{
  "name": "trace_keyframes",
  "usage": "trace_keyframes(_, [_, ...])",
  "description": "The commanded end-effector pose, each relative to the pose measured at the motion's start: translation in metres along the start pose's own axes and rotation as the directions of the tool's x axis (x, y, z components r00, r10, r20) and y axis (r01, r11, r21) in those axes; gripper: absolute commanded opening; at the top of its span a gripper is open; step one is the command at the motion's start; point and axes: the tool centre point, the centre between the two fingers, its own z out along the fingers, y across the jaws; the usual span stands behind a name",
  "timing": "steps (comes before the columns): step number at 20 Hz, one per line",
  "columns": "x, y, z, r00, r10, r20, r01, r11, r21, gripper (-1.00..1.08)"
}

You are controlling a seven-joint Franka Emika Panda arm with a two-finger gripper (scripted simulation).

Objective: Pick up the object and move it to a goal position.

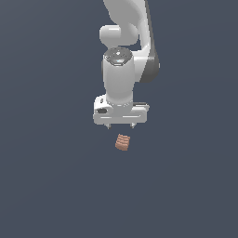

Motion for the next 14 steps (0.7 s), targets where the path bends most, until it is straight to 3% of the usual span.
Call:
trace_keyframes(1, [0.0,0.0,0.0,1.0,0.0,0.0,0.0,1.0,0.0,1.0])
trace_keyframes(14, [0.006,0.012,-0.011,1.0,-0.021,-0.007,0.021,1.0,-0.022,1.0])
